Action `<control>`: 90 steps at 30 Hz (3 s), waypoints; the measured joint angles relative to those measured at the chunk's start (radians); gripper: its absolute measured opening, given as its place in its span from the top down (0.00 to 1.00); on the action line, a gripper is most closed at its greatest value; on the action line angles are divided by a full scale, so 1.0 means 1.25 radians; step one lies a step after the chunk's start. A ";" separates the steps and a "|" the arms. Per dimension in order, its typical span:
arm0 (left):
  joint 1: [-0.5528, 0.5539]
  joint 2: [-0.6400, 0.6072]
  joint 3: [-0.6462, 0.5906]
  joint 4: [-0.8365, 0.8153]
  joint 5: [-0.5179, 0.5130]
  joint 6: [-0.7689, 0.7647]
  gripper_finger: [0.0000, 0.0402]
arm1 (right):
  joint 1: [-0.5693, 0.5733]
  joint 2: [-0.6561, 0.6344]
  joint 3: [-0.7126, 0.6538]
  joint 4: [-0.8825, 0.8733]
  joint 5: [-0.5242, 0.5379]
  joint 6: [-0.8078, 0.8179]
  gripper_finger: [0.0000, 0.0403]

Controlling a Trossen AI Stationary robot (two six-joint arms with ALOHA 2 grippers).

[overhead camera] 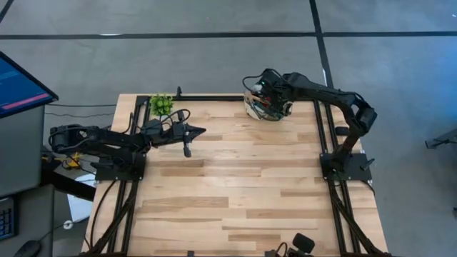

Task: Pick & Place Garden tools in Gardening bag
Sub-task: Put the green shears into the gardening bag, then return to Home Position

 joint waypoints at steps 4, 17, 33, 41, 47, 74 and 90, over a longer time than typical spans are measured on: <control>0.000 0.000 0.000 0.000 0.000 0.000 0.99 | 0.000 0.022 0.000 0.010 0.001 -0.011 0.96; 0.000 0.000 0.000 0.000 0.000 0.000 0.99 | 0.017 0.025 0.000 0.035 0.004 -0.040 0.64; 0.000 -0.035 0.000 0.005 0.000 -0.032 0.99 | 0.057 0.012 0.183 -0.173 0.101 -0.001 0.96; 0.000 -0.150 0.000 -0.125 0.022 -0.070 0.99 | 0.070 -0.122 0.176 -0.129 -0.130 0.003 0.99; 0.000 -0.239 0.000 -0.217 0.032 -0.122 0.99 | 0.159 -0.293 0.035 0.090 -0.205 -0.018 1.00; 0.033 -0.380 0.001 -0.294 0.133 -0.149 0.99 | 0.277 -1.024 -0.665 0.565 -0.284 0.097 1.00; 0.032 -0.380 0.000 -0.319 0.132 -0.148 0.99 | 0.277 -1.336 -0.828 0.567 -0.287 0.170 1.00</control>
